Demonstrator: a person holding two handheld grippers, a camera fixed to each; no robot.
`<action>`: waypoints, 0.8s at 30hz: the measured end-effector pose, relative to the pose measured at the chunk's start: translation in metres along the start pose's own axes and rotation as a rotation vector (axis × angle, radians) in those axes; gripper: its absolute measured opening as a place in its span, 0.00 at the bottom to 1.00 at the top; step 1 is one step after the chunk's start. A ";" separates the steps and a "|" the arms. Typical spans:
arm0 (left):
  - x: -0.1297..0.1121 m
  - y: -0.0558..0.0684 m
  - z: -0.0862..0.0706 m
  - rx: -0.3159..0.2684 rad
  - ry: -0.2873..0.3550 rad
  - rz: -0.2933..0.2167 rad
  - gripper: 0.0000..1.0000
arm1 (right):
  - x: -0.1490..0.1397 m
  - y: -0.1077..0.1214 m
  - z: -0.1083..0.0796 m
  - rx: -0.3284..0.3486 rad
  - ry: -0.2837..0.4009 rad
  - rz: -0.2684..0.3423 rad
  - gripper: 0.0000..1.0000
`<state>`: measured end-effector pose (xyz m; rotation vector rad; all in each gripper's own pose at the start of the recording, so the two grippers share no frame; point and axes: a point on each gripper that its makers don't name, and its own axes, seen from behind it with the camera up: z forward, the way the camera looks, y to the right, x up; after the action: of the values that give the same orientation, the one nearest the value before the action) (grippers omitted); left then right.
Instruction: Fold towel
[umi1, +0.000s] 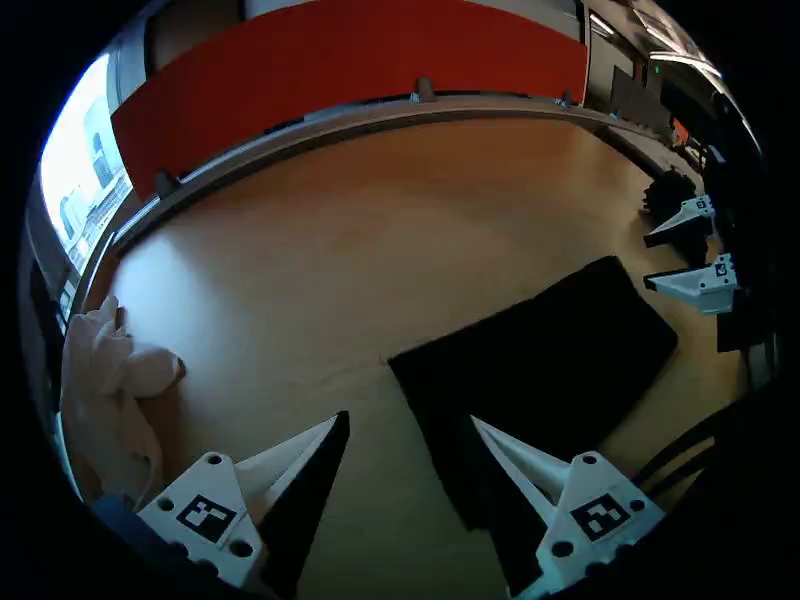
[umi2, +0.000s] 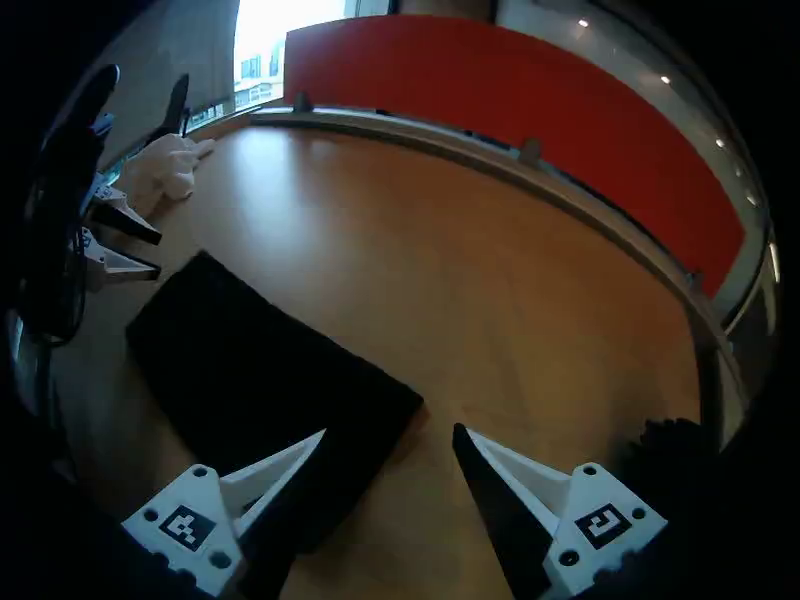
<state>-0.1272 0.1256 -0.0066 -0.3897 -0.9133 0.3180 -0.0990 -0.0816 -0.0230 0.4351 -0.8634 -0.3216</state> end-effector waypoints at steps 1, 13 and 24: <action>0.001 0.000 -0.001 -0.001 0.002 -0.001 0.78 | 0.001 -0.001 -0.001 0.001 0.001 -0.001 0.88; -0.011 0.003 -0.021 0.000 0.009 -0.019 0.78 | -0.005 -0.013 -0.018 0.013 0.013 0.013 0.88; -0.044 0.007 -0.045 0.007 -0.005 -0.068 0.78 | -0.035 -0.025 -0.044 0.009 -0.004 0.025 0.88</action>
<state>-0.1164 0.1046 -0.0655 -0.3505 -0.9277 0.2597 -0.0884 -0.0776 -0.0841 0.4319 -0.8738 -0.2961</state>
